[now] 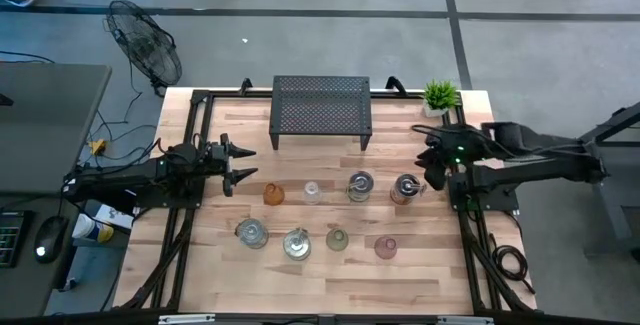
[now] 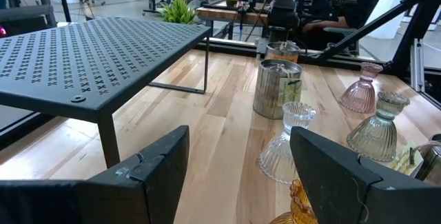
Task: Pick & Place candle stick holders
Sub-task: Put the orange scented candle on the shelf
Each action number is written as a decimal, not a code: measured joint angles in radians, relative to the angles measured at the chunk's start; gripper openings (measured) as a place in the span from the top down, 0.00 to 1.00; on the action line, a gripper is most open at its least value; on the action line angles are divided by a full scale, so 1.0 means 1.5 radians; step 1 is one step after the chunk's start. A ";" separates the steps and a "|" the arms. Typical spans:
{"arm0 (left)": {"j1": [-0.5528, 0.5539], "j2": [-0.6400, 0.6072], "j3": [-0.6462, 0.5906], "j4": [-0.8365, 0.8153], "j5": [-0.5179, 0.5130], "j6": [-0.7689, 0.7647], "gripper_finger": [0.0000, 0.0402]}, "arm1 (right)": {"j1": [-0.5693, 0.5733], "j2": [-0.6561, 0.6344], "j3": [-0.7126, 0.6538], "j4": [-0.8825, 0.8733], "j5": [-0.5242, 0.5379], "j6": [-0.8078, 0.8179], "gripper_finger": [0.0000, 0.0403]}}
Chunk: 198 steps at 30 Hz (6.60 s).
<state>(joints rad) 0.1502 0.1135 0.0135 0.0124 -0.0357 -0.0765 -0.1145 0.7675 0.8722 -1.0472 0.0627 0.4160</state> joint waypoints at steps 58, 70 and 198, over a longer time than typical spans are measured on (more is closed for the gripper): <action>0.000 0.000 0.000 0.000 0.000 0.000 0.38 | -0.083 0.396 0.030 0.010 -0.101 -0.493 0.63; 0.000 0.000 0.000 0.000 0.000 0.000 0.38 | -0.083 0.393 -0.003 0.045 -0.120 -0.497 0.70; 0.000 0.000 0.000 0.000 -0.001 0.000 0.38 | -0.243 0.396 0.304 -0.221 -0.123 -0.492 1.00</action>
<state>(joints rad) 0.1501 0.1135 0.0135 0.0121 -0.0364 -0.0765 -0.4786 1.3621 1.3287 -1.3787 -0.1224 -0.3226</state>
